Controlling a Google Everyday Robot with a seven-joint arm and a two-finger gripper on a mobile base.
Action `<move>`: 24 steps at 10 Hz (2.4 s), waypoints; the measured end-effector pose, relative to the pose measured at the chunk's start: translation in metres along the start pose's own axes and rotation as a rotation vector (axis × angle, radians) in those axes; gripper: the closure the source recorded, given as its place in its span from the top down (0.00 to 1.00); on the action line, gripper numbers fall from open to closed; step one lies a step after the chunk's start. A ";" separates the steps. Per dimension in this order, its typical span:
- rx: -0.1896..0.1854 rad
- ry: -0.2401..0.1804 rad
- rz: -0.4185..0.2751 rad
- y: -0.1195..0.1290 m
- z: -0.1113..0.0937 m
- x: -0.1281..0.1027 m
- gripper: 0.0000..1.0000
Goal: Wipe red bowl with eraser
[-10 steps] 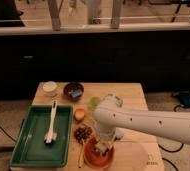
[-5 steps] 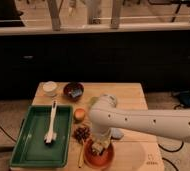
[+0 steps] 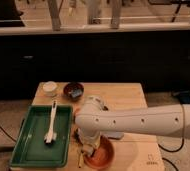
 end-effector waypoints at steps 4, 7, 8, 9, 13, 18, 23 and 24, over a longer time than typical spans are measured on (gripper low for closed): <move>0.006 -0.007 -0.087 0.022 -0.003 -0.036 0.03; -0.020 -0.013 -0.101 0.049 0.000 -0.044 0.03; -0.030 -0.004 -0.087 0.062 0.000 -0.038 0.03; -0.035 0.006 -0.063 0.074 -0.001 -0.031 0.03; -0.031 0.045 0.028 0.085 -0.010 0.006 0.03; -0.041 0.058 0.009 0.041 -0.006 0.018 0.03; -0.040 0.050 -0.163 -0.012 0.002 -0.027 0.03; -0.039 0.041 -0.185 -0.010 0.005 -0.038 0.03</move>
